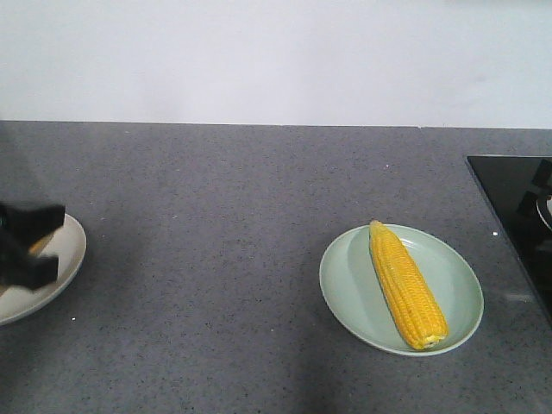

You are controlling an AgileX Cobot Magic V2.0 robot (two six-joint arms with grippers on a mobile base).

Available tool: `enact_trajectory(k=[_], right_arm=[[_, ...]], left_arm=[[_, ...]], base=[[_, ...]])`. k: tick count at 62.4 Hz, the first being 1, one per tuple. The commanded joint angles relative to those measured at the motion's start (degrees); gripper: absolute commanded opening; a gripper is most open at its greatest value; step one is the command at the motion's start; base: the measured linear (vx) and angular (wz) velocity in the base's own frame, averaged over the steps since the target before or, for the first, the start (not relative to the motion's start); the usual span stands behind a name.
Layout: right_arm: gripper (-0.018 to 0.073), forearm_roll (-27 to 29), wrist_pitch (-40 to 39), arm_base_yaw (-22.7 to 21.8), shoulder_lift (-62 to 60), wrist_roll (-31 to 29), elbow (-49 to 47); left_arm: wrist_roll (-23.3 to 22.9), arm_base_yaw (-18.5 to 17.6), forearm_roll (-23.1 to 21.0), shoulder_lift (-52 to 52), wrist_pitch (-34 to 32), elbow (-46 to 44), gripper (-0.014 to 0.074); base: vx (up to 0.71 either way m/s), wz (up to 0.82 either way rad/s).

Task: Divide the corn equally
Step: 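Withdraw the left gripper up and away from the white plate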

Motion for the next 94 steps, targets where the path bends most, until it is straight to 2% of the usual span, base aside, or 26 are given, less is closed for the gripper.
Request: enact_trajectory(k=[1, 8, 13, 36, 81, 87, 91, 94], right_arm=[[-0.0004, 1.14, -6.2, -0.24, -3.22, -0.59, 4.23], [-0.0004, 0.85, -6.09, -0.24, -5.79, -0.59, 8.78], [-0.0004, 1.08, -4.95, -0.24, -6.96, -0.59, 10.52], [-0.0004, 1.69, 1.3, -0.24, -7.45, -0.59, 11.8], [-0.0004, 1.76, 1.37, -0.24, -7.45, -0.59, 11.8], [-0.0004, 1.7, 1.48, -0.24, -7.45, -0.59, 11.8], [-0.0004, 1.96, 1.84, -0.24, -7.45, -0.59, 11.8], [-0.0004, 1.96, 2.07, -0.24, -7.45, -0.59, 11.8]], left_arm=[[8.03, -0.08, -9.89, -5.8, -9.62, 7.83, -0.0008], [12.63, -0.08, -15.18, -10.63, -12.97, 14.9, -0.0008], [13.42, -0.08, -16.51, -12.76, -13.82, 16.62, -0.0008], [13.37, -0.08, -16.51, -15.67, -12.53, 16.8, -0.0008], [13.37, -0.08, -16.51, -15.67, -12.6, 16.8, -0.0007], [13.11, -0.08, -15.38, -15.67, -12.61, 16.8, -0.0007], [11.44, -0.08, -10.52, -15.74, -12.54, 16.93, -0.0007], [8.4, -0.08, -6.29, -16.61, -12.66, 17.64, -0.0007]], base=[[0.0, 0.0], [0.0, 0.0], [0.0, 0.0], [0.0, 0.0], [0.0, 0.0], [0.0, 0.0], [0.0, 0.0], [0.0, 0.0]])
